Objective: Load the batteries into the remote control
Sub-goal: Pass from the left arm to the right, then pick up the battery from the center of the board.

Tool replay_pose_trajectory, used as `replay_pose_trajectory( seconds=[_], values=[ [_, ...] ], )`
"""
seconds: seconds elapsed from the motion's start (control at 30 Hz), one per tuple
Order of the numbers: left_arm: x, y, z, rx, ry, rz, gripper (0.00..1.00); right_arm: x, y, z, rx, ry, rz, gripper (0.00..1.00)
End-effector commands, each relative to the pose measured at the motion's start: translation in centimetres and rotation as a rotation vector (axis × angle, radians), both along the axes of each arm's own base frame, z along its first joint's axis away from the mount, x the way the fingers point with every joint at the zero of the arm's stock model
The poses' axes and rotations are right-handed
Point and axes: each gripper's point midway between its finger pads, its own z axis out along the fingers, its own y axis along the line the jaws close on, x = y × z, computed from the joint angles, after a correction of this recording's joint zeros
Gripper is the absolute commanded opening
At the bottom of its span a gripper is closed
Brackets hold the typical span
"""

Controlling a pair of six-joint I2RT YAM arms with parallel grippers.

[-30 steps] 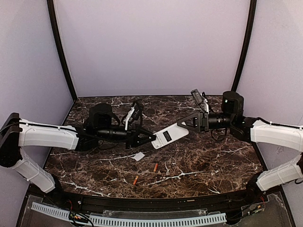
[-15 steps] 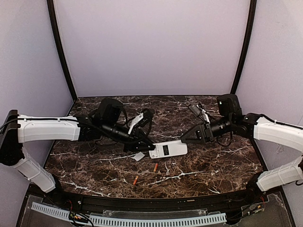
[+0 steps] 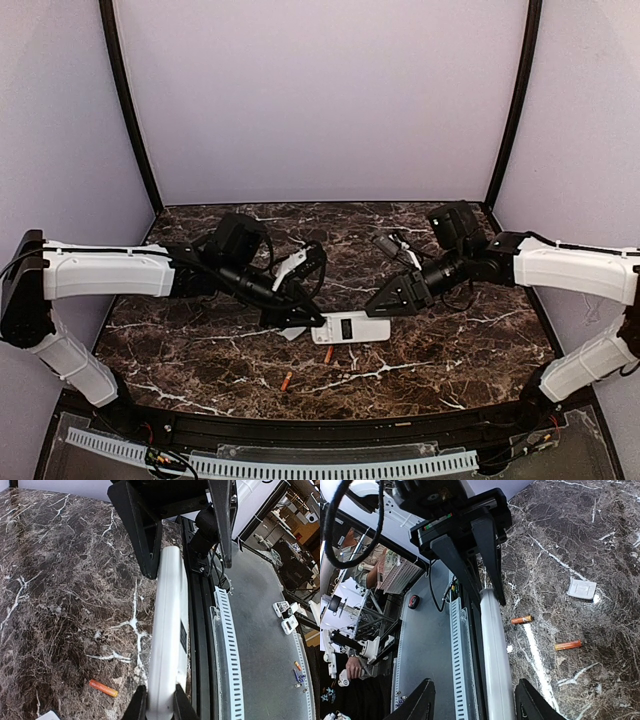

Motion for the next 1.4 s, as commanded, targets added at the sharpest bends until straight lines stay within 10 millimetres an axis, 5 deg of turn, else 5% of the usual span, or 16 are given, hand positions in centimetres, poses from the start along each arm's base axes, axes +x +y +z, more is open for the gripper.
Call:
replay_pose_trajectory(
  seconds=[0.0,0.37,0.6,0.9,1.1,1.37],
  values=[
    [0.2,-0.6,2.1,-0.051,-0.040,-0.025,0.00,-0.3,0.8,-0.7,-0.024,-0.014,0.029,0.53],
    [0.6,-1.1,2.2,-0.037,-0.043,-0.030,0.00,-0.8,0.8,-1.7,-0.056,-0.015,0.060,0.28],
    [1.6,-0.8,1.7,-0.002,-0.067,0.025,0.05,-0.8,0.8,-2.0,-0.063,-0.017,0.056,0.00],
    [4.3,1.9,1.5,0.060,-0.140,0.279,0.70,1.1,-0.6,-3.3,-0.091,-0.027,-0.064,0.00],
    [6.4,5.3,-0.1,0.160,-0.125,0.559,0.72,3.9,-4.0,-4.3,-0.105,-0.020,-0.255,0.00],
    [4.4,4.7,-5.4,0.362,0.080,0.602,0.68,5.1,-7.3,-5.1,-0.115,-0.047,-0.398,0.00]
  ],
)
